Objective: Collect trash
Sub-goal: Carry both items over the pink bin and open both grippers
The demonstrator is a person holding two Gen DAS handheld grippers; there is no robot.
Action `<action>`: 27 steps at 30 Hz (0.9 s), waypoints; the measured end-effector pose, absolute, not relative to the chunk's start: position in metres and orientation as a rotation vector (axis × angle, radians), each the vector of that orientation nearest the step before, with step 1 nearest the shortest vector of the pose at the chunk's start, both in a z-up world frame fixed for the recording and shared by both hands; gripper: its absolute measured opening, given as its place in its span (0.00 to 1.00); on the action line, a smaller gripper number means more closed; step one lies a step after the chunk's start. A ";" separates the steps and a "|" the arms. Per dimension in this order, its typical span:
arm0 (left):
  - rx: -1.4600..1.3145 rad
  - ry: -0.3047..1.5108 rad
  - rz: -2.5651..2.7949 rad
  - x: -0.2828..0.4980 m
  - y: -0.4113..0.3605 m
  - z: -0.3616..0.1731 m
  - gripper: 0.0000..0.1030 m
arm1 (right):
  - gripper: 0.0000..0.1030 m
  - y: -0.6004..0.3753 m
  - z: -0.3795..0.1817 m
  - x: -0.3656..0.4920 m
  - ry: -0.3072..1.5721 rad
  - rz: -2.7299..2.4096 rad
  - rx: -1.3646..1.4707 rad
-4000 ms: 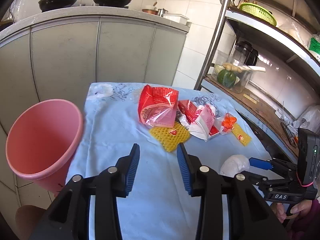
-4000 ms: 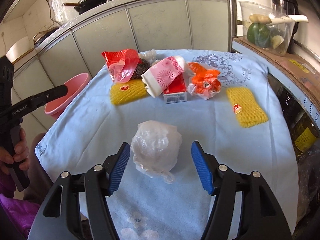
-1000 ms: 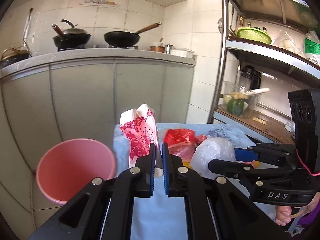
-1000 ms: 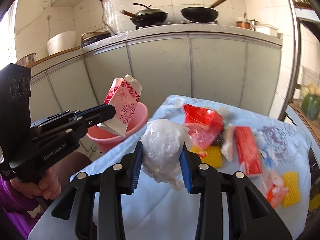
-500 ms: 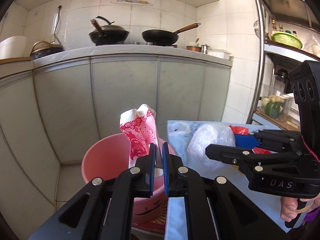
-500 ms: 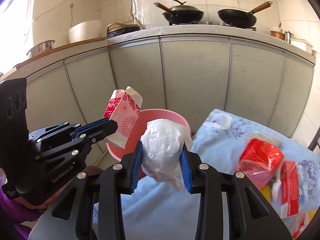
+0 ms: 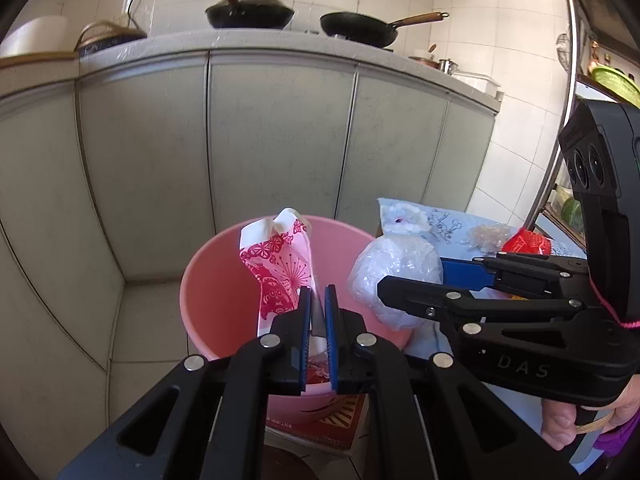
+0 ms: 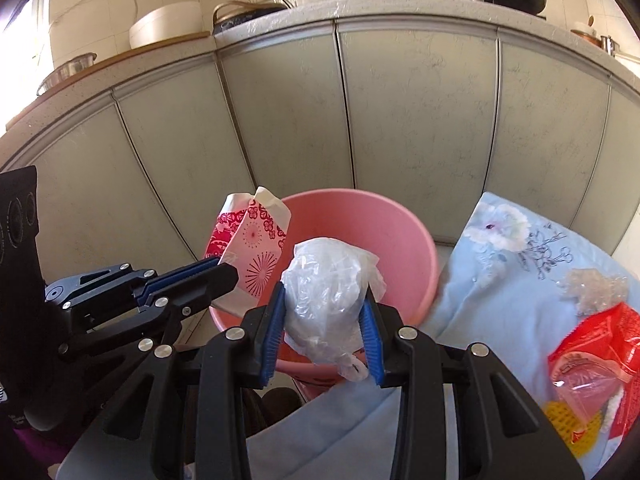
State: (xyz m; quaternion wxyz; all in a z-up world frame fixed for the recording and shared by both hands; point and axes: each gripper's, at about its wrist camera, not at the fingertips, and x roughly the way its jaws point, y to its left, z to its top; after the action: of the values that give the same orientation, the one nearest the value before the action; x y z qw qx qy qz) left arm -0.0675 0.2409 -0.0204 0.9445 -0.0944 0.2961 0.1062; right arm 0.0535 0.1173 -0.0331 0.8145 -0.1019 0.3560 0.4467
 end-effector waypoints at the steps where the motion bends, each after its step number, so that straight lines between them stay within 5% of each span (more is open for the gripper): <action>1: -0.210 0.618 0.215 -0.064 0.245 -0.023 0.06 | 0.35 0.120 -0.036 0.055 0.769 0.951 -0.220; 10: -0.297 0.696 0.237 -0.046 0.262 -0.044 0.08 | 0.35 0.139 -0.060 0.077 0.876 0.911 -0.225; 14: -0.309 0.701 0.244 -0.044 0.265 -0.049 0.18 | 0.42 0.138 -0.067 0.085 0.918 0.899 -0.185; 27: -0.352 0.658 0.232 -0.053 0.262 -0.039 0.25 | 0.50 0.124 -0.050 0.066 0.843 0.911 -0.204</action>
State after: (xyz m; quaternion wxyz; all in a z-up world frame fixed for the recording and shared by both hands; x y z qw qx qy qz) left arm -0.0532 0.2625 -0.0393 0.9246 -0.1716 0.3208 0.1131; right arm 0.0664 0.1238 -0.0503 0.8086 -0.0952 0.3943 0.4261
